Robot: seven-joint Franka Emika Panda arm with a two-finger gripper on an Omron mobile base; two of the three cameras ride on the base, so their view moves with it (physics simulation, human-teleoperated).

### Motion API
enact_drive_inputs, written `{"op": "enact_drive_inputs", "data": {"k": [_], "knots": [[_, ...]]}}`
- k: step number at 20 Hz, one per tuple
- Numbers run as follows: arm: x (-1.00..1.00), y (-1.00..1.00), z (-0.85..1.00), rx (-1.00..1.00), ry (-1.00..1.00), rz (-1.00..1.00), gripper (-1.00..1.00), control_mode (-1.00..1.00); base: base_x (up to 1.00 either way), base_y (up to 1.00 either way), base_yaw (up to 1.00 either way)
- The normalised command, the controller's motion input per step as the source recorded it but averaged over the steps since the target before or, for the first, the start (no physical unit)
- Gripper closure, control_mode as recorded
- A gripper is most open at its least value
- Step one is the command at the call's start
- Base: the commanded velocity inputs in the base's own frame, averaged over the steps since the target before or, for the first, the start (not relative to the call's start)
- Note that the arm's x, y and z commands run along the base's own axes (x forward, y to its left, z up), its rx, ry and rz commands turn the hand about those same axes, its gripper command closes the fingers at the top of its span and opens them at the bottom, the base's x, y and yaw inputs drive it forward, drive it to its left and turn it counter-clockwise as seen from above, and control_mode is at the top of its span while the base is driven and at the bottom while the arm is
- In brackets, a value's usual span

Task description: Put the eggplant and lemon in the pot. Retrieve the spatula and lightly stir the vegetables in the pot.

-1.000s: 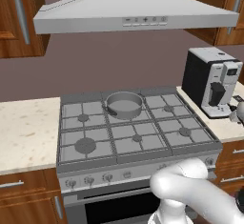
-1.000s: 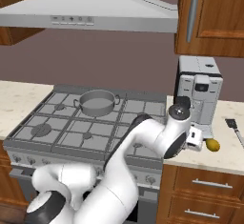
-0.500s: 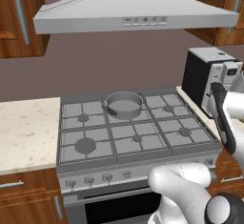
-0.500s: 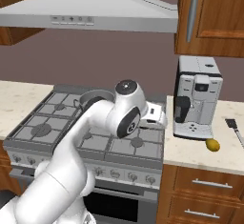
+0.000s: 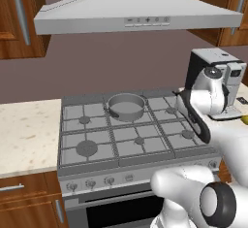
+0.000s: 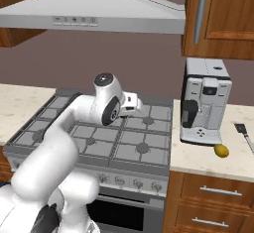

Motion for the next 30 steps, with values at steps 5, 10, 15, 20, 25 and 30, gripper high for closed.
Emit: {"op": "enact_drive_inputs", "data": {"k": [5, 10, 15, 20, 25, 30], "knots": [[0.99, 0.77, 0.11, 0.0, 0.13, 0.18, 1.0, -1.0, 0.0, 0.0, 0.0], [0.59, 0.69, -0.04, 0.01, 0.07, 0.2, 1.0, -1.0, 0.0, 0.0, 0.0], [0.0, 0.61, -0.43, 0.02, 0.03, 0.2, 1.0, -1.0, 0.0, 0.0, 0.0], [0.02, 0.31, -0.1, 0.08, -0.01, 0.07, 1.0, -1.0, 0.0, 0.0, 0.0], [0.11, 0.3, -0.03, 0.1, -0.04, 0.0, 1.0, -1.0, 0.0, 0.0, 0.0], [0.35, 0.35, -0.08, 0.0, 0.02, 0.0, 1.0, -1.0, 0.0, 0.0, 0.0]]}}
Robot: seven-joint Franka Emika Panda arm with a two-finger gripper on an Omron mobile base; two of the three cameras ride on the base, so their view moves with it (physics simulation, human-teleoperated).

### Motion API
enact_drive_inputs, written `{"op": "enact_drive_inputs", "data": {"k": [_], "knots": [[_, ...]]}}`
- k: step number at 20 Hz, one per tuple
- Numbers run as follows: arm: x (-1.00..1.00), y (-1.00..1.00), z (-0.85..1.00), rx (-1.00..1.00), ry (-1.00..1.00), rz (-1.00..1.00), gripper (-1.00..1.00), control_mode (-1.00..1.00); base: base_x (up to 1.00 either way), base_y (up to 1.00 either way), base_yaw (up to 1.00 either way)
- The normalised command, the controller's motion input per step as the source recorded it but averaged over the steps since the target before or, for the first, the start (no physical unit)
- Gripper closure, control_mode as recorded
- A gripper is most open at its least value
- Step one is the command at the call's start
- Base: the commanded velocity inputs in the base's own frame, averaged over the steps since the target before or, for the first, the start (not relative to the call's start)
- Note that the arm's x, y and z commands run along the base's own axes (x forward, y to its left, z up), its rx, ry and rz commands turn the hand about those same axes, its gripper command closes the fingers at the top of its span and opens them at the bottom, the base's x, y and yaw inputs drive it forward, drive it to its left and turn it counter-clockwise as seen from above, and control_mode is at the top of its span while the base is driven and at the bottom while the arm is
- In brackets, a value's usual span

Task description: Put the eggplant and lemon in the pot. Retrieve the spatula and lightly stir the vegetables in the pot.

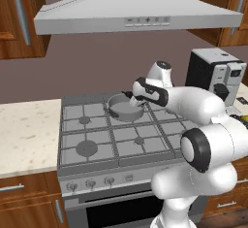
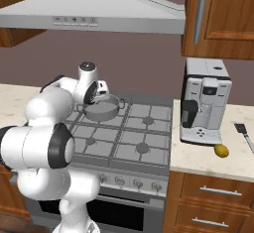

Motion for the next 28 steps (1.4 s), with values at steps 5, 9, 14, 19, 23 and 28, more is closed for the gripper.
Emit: {"op": "enact_drive_inputs", "data": {"k": [5, 9, 14, 19, 23, 28], "knots": [[0.36, 0.02, -0.04, 0.0, 0.0, 0.0, 1.0, -1.0, 0.0, 0.0, 0.0], [0.29, 0.0, -0.08, 0.0, 0.0, 0.0, 1.0, -1.0, 0.0, 0.0, 0.0], [0.23, 0.04, -0.24, -0.02, 0.05, 0.0, 1.0, -1.0, 0.0, 0.0, 0.0], [0.14, 0.09, -0.28, -0.04, 0.08, 0.0, 1.0, -1.0, 0.0, 0.0, 0.0], [0.14, 0.03, -0.24, -0.01, 0.04, 0.0, 1.0, -1.0, 0.0, 0.0, 0.0], [0.47, 0.0, -0.18, 0.0, 0.01, 0.0, 1.0, -1.0, 0.0, 0.0, 0.0]]}}
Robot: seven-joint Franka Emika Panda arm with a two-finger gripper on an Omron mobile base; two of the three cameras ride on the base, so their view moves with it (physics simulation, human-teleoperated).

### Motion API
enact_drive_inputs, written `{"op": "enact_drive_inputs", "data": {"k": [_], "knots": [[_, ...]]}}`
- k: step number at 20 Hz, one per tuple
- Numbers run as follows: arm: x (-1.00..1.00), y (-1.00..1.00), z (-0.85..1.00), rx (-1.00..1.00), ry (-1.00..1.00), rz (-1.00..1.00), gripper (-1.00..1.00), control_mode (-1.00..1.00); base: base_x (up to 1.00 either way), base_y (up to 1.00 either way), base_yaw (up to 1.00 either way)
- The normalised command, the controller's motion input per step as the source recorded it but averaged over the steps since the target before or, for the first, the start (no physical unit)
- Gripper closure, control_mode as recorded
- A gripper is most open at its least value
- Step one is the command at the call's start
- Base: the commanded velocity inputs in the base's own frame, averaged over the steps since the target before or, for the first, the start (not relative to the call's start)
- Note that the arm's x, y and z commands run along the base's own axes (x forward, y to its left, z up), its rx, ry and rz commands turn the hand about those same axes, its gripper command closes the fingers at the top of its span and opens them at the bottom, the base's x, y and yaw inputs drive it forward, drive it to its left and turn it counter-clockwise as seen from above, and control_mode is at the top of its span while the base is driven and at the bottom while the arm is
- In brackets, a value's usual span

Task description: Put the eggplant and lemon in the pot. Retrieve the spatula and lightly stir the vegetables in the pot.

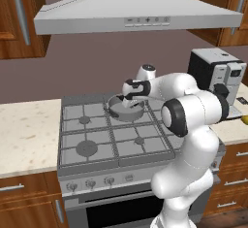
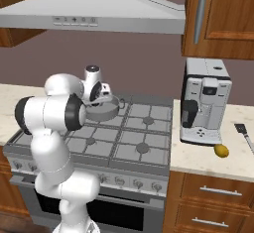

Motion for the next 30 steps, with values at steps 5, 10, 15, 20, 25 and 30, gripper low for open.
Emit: {"op": "enact_drive_inputs", "data": {"k": [5, 10, 15, 20, 25, 30], "knots": [[0.52, 0.0, -0.07, 0.0, 0.01, 0.0, 1.0, -1.0, 0.0, 0.0, 0.0], [0.34, 0.0, -0.08, 0.0, 0.06, 0.0, 1.0, -1.0, 0.0, 0.0, 0.0], [0.12, 0.02, -0.32, 0.0, 0.08, 0.0, 1.0, -1.0, 0.0, 0.0, 0.0], [0.13, 0.01, -0.32, 0.0, 0.04, 0.0, 1.0, -1.0, 0.0, 0.0, 0.0], [0.15, 0.0, -0.21, 0.0, 0.0, 0.0, 1.0, -1.0, 0.0, 0.0, 0.0], [0.25, 0.0, -0.24, 0.0, 0.0, 0.0, 1.0, -1.0, 0.0, 0.0, 0.0]]}}
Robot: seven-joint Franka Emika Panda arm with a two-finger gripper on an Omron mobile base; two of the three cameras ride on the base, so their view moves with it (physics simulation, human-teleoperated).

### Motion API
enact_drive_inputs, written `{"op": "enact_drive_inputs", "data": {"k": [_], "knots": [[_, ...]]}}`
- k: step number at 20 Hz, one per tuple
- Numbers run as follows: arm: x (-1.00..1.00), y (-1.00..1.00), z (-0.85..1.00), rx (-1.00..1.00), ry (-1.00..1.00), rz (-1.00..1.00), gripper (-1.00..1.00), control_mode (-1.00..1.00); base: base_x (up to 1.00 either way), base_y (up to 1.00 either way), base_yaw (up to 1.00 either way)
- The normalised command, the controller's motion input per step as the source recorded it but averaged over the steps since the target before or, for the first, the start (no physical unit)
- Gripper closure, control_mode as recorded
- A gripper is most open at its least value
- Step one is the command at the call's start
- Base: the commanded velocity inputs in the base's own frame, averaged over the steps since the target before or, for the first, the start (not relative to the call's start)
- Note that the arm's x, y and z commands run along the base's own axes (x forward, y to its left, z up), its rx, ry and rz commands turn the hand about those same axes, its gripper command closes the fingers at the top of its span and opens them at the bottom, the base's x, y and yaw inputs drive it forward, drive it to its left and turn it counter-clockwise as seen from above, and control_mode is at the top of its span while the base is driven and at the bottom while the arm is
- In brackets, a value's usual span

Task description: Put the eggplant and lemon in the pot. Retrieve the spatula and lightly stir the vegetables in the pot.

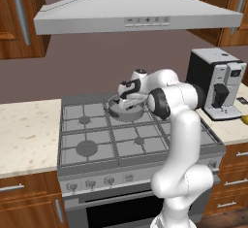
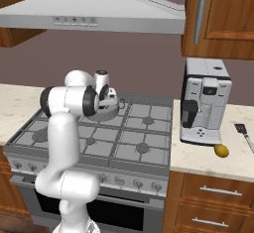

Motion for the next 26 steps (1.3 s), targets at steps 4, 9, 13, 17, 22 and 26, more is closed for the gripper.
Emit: {"op": "enact_drive_inputs", "data": {"k": [4, 9, 13, 17, 22, 26], "knots": [[0.18, 0.0, -0.17, 0.0, 0.0, 0.0, 1.0, -1.0, 0.0, 0.0, 0.0], [0.1, 0.0, -0.05, 0.0, 0.01, 0.0, 1.0, -1.0, 0.0, 0.0, 0.0], [0.1, 0.02, -0.03, 0.0, 0.02, 0.0, 1.0, -1.0, 0.0, 0.0, 0.0], [0.0, 0.02, 0.0, 0.0, 0.02, 0.0, -1.0, -1.0, 0.0, 0.0, 0.0], [0.0, 0.0, 0.0, 0.0, 0.0, 0.0, -1.0, -1.0, 0.0, 0.0, 0.0], [0.0, 0.0, 0.03, 0.0, 0.0, 0.0, -1.0, -1.0, 0.0, 0.0, 0.0]]}}
